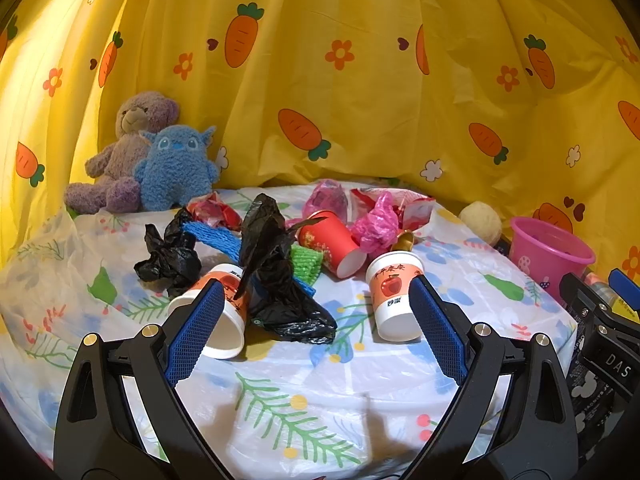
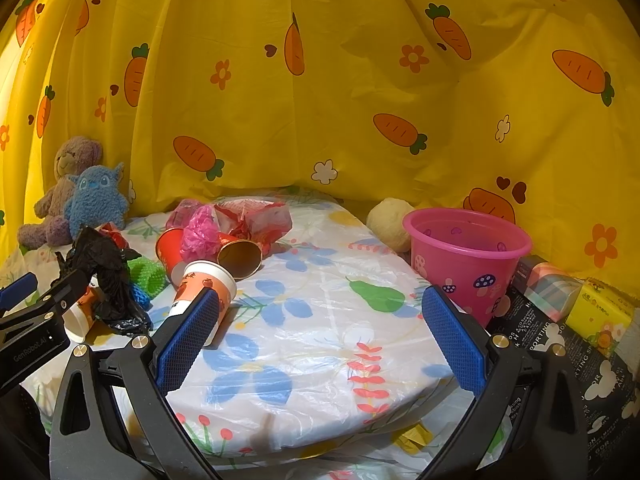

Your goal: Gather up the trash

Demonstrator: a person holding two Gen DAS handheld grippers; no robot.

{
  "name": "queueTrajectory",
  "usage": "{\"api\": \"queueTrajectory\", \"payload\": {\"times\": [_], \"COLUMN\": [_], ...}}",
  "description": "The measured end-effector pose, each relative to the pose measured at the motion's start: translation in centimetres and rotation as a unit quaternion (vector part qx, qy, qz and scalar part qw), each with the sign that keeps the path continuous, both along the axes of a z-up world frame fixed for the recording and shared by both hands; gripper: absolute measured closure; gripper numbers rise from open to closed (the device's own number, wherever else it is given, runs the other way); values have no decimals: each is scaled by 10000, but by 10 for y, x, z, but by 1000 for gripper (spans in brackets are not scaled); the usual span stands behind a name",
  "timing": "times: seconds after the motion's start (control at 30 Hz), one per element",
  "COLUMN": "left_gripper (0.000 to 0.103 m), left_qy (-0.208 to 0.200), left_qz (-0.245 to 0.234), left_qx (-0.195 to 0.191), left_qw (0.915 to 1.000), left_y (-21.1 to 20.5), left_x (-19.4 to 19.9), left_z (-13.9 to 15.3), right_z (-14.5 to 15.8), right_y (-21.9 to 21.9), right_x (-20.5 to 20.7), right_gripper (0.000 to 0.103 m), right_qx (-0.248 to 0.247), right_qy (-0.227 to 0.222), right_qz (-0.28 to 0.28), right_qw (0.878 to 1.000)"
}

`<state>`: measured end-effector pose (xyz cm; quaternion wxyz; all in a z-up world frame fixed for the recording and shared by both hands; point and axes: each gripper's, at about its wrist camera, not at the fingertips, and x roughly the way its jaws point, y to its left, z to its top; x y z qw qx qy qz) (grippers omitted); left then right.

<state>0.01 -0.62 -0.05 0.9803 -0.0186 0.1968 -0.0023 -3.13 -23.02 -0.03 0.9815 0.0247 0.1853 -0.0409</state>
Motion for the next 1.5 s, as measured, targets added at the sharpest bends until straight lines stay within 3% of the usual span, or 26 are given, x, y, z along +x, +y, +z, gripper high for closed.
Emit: {"api": "queueTrajectory", "payload": {"times": [1.5], "left_gripper": [11], "left_qy": [8], "left_qz": [-19], "left_qx": [-61], "left_qw": [10000], "left_y": [-4], "left_x": [0], "left_z": [0], "right_z": [4], "right_y": [-1], "right_x": [1], "right_gripper": [5], "right_qx": [-6], "right_qy": [-34], "right_qz": [0], "right_qw": [10000]}}
